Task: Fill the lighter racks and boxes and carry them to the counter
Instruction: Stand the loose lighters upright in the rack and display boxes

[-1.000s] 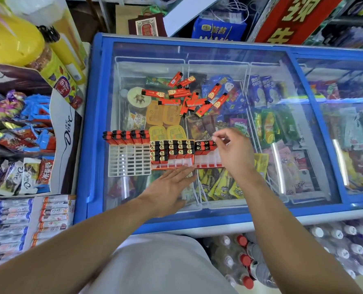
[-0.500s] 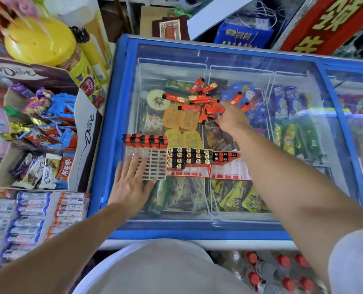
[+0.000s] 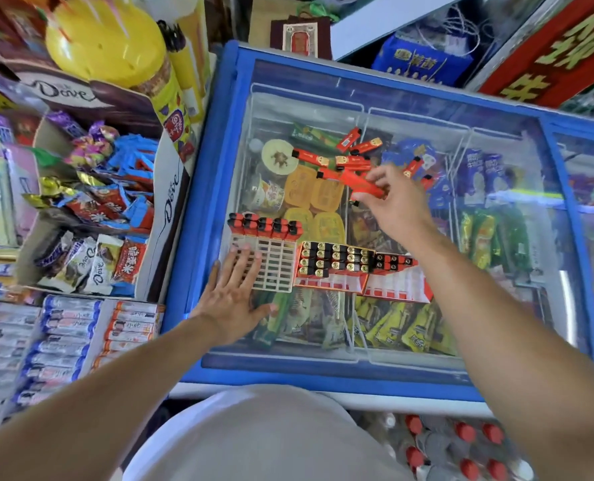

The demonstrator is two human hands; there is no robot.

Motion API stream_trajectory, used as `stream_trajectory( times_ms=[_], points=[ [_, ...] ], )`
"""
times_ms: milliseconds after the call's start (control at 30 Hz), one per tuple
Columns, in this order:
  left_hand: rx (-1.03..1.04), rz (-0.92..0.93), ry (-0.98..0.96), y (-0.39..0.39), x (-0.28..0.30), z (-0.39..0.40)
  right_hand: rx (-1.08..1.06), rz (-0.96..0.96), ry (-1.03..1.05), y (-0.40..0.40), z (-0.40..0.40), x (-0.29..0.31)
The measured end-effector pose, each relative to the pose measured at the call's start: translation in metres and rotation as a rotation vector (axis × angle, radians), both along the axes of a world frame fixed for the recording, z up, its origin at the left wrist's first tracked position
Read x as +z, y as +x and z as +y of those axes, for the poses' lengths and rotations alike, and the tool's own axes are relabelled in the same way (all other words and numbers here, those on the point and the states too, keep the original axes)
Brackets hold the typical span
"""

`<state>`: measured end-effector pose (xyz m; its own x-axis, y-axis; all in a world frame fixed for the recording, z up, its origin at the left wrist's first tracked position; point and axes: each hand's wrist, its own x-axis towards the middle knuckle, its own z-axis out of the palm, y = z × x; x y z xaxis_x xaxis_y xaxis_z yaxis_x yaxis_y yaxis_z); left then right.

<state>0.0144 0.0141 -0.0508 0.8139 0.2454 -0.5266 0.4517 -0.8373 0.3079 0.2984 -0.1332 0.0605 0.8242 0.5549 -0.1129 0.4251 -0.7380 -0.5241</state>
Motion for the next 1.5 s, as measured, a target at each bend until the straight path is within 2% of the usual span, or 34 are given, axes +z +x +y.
stream_trajectory(
  times_ms=[100,200,433,567,700,800,900,1067,1233,1500],
  points=[
    [-0.006,-0.034,0.008,-0.002,-0.001,0.001,0.109,0.124,0.103,-0.063,0.003,0.025],
    [-0.033,-0.048,0.022,-0.004,-0.003,0.006,0.181,0.204,0.134,-0.107,0.007,0.026],
    [-0.062,-0.018,-0.065,-0.003,0.001,0.014,0.168,0.163,0.123,-0.145,0.009,0.021],
    [-0.056,-0.045,-0.100,-0.004,0.006,0.016,0.105,0.174,0.141,-0.145,-0.010,0.033],
    [-0.052,-0.171,-0.076,-0.004,0.018,0.008,-0.040,0.073,0.061,-0.129,-0.049,0.036],
    [-0.203,-0.256,-0.046,0.002,0.032,-0.004,-0.059,0.057,-0.018,-0.124,-0.067,0.032],
    [-0.338,-0.305,-0.018,0.014,0.046,-0.019,0.021,0.046,-0.094,-0.124,-0.070,0.019],
    [-0.421,-0.180,0.116,0.025,0.057,-0.037,0.059,-0.016,-0.123,-0.125,-0.063,-0.010],
    [-0.411,-0.121,0.094,0.025,0.062,-0.039,0.015,-0.091,-0.131,-0.130,-0.061,-0.026],
    [-0.390,-0.148,0.075,0.022,0.051,-0.040,0.030,-0.130,-0.098,-0.125,-0.070,-0.032]
  ],
)
